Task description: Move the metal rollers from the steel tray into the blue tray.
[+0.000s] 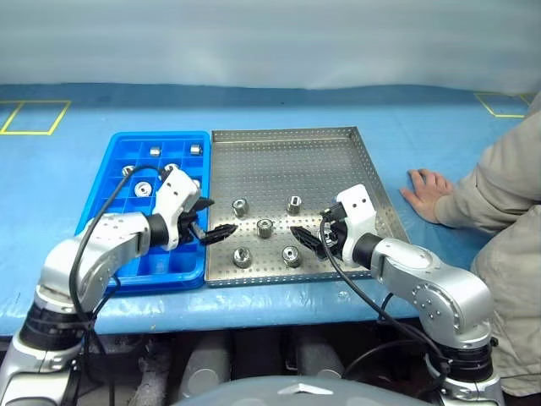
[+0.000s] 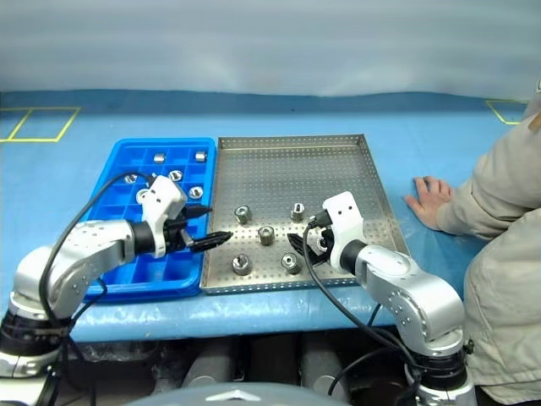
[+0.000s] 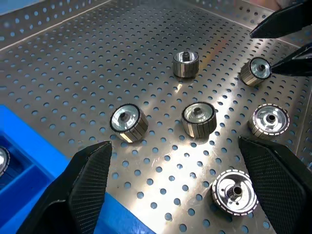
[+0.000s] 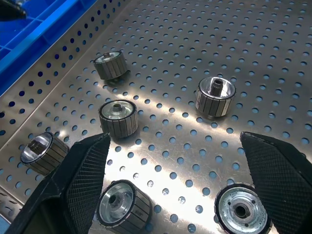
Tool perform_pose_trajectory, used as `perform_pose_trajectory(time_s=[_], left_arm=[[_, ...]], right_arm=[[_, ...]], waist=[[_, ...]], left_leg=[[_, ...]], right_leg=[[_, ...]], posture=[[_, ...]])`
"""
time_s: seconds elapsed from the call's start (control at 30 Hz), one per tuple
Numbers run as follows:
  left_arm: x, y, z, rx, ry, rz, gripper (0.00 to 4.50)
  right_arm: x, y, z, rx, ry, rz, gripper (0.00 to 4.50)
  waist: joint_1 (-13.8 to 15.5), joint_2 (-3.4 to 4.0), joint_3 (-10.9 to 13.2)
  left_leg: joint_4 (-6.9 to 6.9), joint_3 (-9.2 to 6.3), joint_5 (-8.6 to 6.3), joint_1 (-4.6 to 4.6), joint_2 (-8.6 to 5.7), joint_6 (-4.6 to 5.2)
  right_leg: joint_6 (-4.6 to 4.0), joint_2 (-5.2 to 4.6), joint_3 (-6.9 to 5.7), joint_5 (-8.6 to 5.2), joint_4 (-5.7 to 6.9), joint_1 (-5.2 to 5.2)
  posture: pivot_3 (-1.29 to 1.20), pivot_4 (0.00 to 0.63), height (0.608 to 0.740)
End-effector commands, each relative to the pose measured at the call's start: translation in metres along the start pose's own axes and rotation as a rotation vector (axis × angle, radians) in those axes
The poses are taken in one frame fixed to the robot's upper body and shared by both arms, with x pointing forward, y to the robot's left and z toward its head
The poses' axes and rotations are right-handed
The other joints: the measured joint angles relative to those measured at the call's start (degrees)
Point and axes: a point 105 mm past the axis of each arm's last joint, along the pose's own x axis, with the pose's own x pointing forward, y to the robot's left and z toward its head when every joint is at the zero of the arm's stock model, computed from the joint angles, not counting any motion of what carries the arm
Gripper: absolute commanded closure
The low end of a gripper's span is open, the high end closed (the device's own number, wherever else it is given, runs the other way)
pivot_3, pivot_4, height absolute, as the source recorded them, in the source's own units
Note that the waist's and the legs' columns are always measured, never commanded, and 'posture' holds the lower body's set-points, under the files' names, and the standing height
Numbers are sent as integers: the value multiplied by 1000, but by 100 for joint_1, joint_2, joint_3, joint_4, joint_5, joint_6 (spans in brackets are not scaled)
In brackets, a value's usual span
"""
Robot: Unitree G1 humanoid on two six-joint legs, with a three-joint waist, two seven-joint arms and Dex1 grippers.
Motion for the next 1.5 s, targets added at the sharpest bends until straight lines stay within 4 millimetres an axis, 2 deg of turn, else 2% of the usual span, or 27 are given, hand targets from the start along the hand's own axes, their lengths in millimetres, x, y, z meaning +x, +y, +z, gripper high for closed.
perform_pose_trajectory(time_s=[0.03, 0.13, 0.2, 0.3, 0.6, 0.7, 0.83, 0.93, 1.03, 1.17, 1.27, 1.4, 1.5], left_arm=[[16, 14, 14, 37, 42, 13, 25], [38, 25, 18, 104, 116, -18, 25], [46, 28, 17, 124, 145, -39, 25], [61, 34, 5, 196, 230, -95, 25], [73, 45, -22, 192, 376, -168, 25], [74, 45, -26, 194, 406, -182, 571], [74, 40, -30, 200, 436, -216, 1906], [71, 38, -41, 216, 495, -230, 2786], [68, 37, -43, 231, 507, -235, 2788], [66, 47, -14, 179, 348, -114, 2788], [52, 61, 11, 119, 201, 62, 2788], [13, 91, 31, 106, -4, 471, 2788], [-22, 104, 28, 21, -124, 749, 2788]], right_arm=[[-1, 2, 10, -18, -48, 1, 0], [1, 6, 10, -13, -59, 5, 0], [2, 7, 10, -12, -63, 4, 0], [0, 9, 8, 4, -75, -10, 0], [-5, 11, 1, 52, -97, -57, 0], [-6, 11, 1, 56, -100, -61, 0], [-5, 10, 1, 61, -104, -67, 0], [-4, 10, 2, 65, -106, -69, 0], [-2, 11, 3, 68, -109, -64, 0], [0, 13, 4, 65, -110, -51, 0], [0, 13, 5, 62, -109, -47, 0], [1, 15, 4, 57, -99, -35, 0], [5, 19, 4, 31, -91, -4, 0]], waist=[[-6, 0, -1], [-37, 0, -1], [-61, 0, -1], [-96, 0, -1], [-207, 0, -1], [-236, 0, -1], [-298, 0, -1], [-323, 0, -2], [-325, 1, -3], [-324, 1, -2], [-318, 0, -1], [-316, 1, -3], [-280, 0, -3]], left_leg=[[1, 0, 0, 0, -2, 1], [2, 6, 2, 0, -20, 4], [-1, 9, 1, 0, -31, 5], [-6, 13, 1, -3, -29, 6], [-2, 28, -4, -10, -5, 14], [3, 32, -5, -10, -4, 16], [4, 35, -5, -8, -3, 17], [3, 34, -6, -8, -2, 18], [3, 35, -6, -6, -2, 18], [5, 37, -6, -5, 0, 18], [7, 35, -6, -13, 1, 18], [7, 37, -8, -12, 1, 22], [5, 42, -9, -7, 1, 23]], right_leg=[[3, 0, 1, 2, 0, 2], [12, 1, 8, 7, -1, 1], [13, 1, 13, 8, -1, -3], [8, 4, 19, 9, 0, -11], [13, 3, 35, 8, -1, -20], [18, 3, 39, 9, 0, -20], [19, 3, 43, 10, 2, -20], [19, 4, 43, 10, 2, -20], [19, 4, 44, 10, 3, -19], [22, 4, 48, 12, 6, -19], [24, 3, 49, 13, 6, -24], [23, -1, 58, 17, 5, -25], [2, -5, 64, 30, 5, -21]], posture=[[-5, 150, 740], [-24, 150, 740], [-37, 150, 740], [-68, 150, 740], [-125, 150, 740], [-127, 150, 740], [-127, 150, 740], [-111, 150, 740], [-101, 150, 740], [-88, 150, 740], [-80, 150, 740], [-46, 150, 740], [6, 150, 740]])
